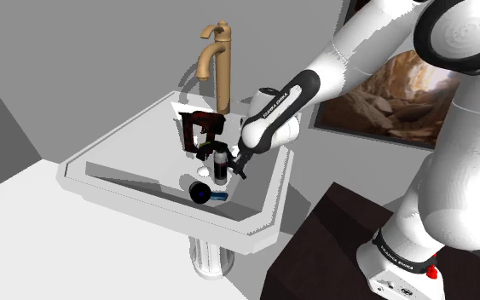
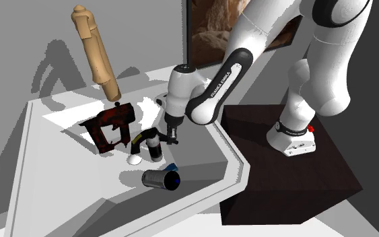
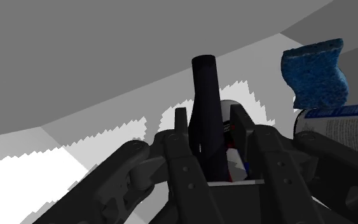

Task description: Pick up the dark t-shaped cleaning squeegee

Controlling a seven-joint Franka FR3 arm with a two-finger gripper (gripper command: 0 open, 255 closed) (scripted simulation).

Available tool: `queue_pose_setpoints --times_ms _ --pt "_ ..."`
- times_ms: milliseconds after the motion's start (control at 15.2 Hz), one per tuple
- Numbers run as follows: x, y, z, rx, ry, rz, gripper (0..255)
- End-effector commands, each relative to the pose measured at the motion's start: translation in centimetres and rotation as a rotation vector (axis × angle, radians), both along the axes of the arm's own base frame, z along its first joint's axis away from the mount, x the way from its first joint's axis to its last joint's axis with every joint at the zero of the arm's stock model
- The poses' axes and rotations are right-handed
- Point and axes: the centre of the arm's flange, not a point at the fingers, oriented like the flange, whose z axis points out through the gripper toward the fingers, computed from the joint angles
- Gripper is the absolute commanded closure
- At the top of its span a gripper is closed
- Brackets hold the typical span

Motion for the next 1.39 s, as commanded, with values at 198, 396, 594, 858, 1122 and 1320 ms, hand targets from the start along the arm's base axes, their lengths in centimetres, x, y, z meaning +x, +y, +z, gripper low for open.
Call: queue_pose_setpoints --times_ms 198,396,594,858,1122,1320 --pt "0.0 0.0 0.0 0.000 0.000 0.000 255" --pt "0.0 0.0 0.0 0.000 0.000 0.000 255" --pt "0.1 0.1 0.9 0.000 0.000 0.000 255" --pt "0.1 0.1 3.0 0.000 0.000 0.000 255" --pt "0.1 0.1 5.1 0.000 0.000 0.000 255" --pt "0.1 0.1 6.7 0.000 0.000 0.000 255"
